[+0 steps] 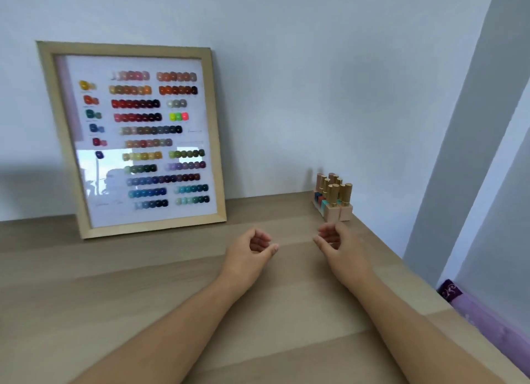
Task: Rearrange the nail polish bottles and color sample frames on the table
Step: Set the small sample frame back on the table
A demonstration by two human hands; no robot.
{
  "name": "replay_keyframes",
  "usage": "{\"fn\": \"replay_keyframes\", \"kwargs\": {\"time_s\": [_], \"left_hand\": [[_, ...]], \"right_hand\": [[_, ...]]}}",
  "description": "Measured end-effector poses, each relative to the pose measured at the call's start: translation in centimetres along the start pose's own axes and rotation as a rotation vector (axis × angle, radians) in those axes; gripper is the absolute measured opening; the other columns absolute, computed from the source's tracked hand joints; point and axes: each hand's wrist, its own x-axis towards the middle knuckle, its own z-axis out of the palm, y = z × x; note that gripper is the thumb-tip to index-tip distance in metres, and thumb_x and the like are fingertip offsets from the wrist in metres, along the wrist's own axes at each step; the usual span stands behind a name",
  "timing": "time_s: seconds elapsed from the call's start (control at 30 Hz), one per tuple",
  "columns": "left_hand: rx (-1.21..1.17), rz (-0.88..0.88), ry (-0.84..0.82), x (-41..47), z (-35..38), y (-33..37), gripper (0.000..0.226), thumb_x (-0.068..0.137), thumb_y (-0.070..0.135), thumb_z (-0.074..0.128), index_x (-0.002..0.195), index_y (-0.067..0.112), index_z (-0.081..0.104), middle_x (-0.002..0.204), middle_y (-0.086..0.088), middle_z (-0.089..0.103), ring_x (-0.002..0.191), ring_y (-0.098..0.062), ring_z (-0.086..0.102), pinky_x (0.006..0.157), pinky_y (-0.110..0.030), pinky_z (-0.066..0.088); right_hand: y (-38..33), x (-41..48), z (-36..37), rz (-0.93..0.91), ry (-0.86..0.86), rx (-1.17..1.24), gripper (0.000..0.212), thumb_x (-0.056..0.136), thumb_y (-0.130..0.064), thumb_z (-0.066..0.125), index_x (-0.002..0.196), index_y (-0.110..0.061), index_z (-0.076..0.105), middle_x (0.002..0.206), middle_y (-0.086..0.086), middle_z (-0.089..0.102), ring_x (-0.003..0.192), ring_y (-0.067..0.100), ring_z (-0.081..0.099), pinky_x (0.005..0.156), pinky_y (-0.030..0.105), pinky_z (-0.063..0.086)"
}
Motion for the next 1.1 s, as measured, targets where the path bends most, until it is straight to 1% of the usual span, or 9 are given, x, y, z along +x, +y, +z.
{"fn": "replay_keyframes", "kwargs": {"time_s": [0.1, 0.33, 0.47, 0.57, 0.63, 0.73, 0.9, 1.0, 1.1], "left_hand": [[0.026, 0.001, 0.074, -3.8, -6.2, -0.2, 0.015, 0.077, 0.017, 0.074, 0.078, 0.022, 0.060, 0.074, 0.008, 0.061, 0.063, 0.004, 0.054, 0.060, -0.005, 0.042], [0.153, -0.071, 0.332, -13.6, -23.2, -3.0, 0.012, 0.079, 0.016, 0.073, 0.086, 0.014, 0.063, 0.076, 0.004, 0.062, 0.064, -0.003, 0.054, 0.059, -0.007, 0.041], [0.230, -0.111, 0.550, -18.0, -32.1, -5.5, 0.012, 0.079, 0.022, 0.072, 0.082, 0.023, 0.060, 0.077, 0.006, 0.064, 0.065, 0.006, 0.055, 0.060, -0.005, 0.041], [0.271, -0.169, 0.759, -20.1, -38.3, -7.9, 0.019, 0.078, 0.028, 0.072, 0.084, 0.031, 0.054, 0.082, 0.007, 0.062, 0.075, 0.002, 0.056, 0.060, -0.008, 0.040], [0.288, -0.254, 0.871, -20.9, -42.7, -10.2, 0.031, 0.076, 0.029, 0.074, 0.099, 0.027, 0.052, 0.096, 0.004, 0.059, 0.087, -0.007, 0.055, 0.070, -0.014, 0.041], [0.216, -0.397, 0.882, -20.8, -47.7, -13.2, 0.069, 0.073, 0.027, 0.078, 0.129, 0.014, 0.040, 0.124, -0.007, 0.050, 0.109, -0.018, 0.049, 0.095, -0.035, 0.043], [0.120, -0.329, 0.858, -18.6, -51.6, -15.6, 0.082, 0.073, 0.020, 0.079, 0.139, 0.024, 0.031, 0.133, -0.005, 0.043, 0.122, -0.018, 0.043, 0.101, -0.038, 0.039], [0.082, -0.295, 0.784, -17.3, -52.7, -16.6, 0.074, 0.076, 0.015, 0.076, 0.135, 0.035, 0.035, 0.122, 0.000, 0.047, 0.113, -0.014, 0.047, 0.097, -0.036, 0.042], [0.087, -0.276, 0.783, -16.3, -53.3, -17.3, 0.058, 0.082, 0.008, 0.067, 0.127, 0.036, 0.041, 0.108, 0.006, 0.052, 0.098, -0.008, 0.055, 0.076, -0.019, 0.044]], "right_hand": [[-4.4, -1.9, 3.7, -0.041, -0.072, 0.093, 0.011, 0.084, -0.024, 0.066, 0.094, -0.024, 0.059, 0.086, -0.010, 0.063, 0.081, 0.003, 0.059, 0.061, 0.006, 0.044], [-16.4, -7.7, 17.1, -0.210, -0.353, 0.271, 0.008, 0.084, -0.023, 0.066, 0.087, -0.026, 0.060, 0.081, -0.009, 0.065, 0.074, -0.001, 0.058, 0.062, 0.003, 0.042], [-21.3, -10.7, 24.3, -0.230, -0.503, 0.334, 0.010, 0.084, -0.022, 0.066, 0.090, -0.026, 0.059, 0.085, -0.007, 0.064, 0.078, 0.006, 0.058, 0.063, 0.006, 0.043], [-23.8, -12.4, 28.8, -0.224, -0.598, 0.349, 0.018, 0.084, -0.020, 0.066, 0.100, -0.024, 0.058, 0.093, -0.007, 0.062, 0.086, 0.009, 0.057, 0.067, 0.009, 0.042], [-24.9, -13.0, 31.5, -0.230, -0.624, 0.345, 0.026, 0.084, -0.020, 0.067, 0.107, -0.025, 0.056, 0.101, -0.012, 0.059, 0.095, 0.009, 0.056, 0.075, 0.011, 0.042], [-25.6, -13.4, 34.5, -0.223, -0.642, 0.325, 0.040, 0.083, -0.022, 0.068, 0.119, -0.027, 0.051, 0.115, -0.014, 0.054, 0.105, 0.008, 0.053, 0.087, 0.022, 0.040], [-25.6, -13.0, 37.9, -0.194, -0.698, 0.329, 0.044, 0.082, -0.021, 0.069, 0.120, -0.030, 0.049, 0.116, -0.012, 0.055, 0.106, 0.008, 0.054, 0.088, 0.025, 0.044], [-25.6, -12.3, 38.7, -0.217, -0.709, 0.325, 0.040, 0.080, -0.023, 0.071, 0.113, -0.034, 0.050, 0.108, -0.015, 0.060, 0.100, 0.002, 0.058, 0.085, 0.024, 0.049], [-25.5, -12.1, 38.9, -0.239, -0.699, 0.316, 0.033, 0.082, -0.022, 0.069, 0.106, -0.037, 0.052, 0.100, -0.015, 0.062, 0.088, -0.006, 0.060, 0.071, 0.013, 0.048]]}}
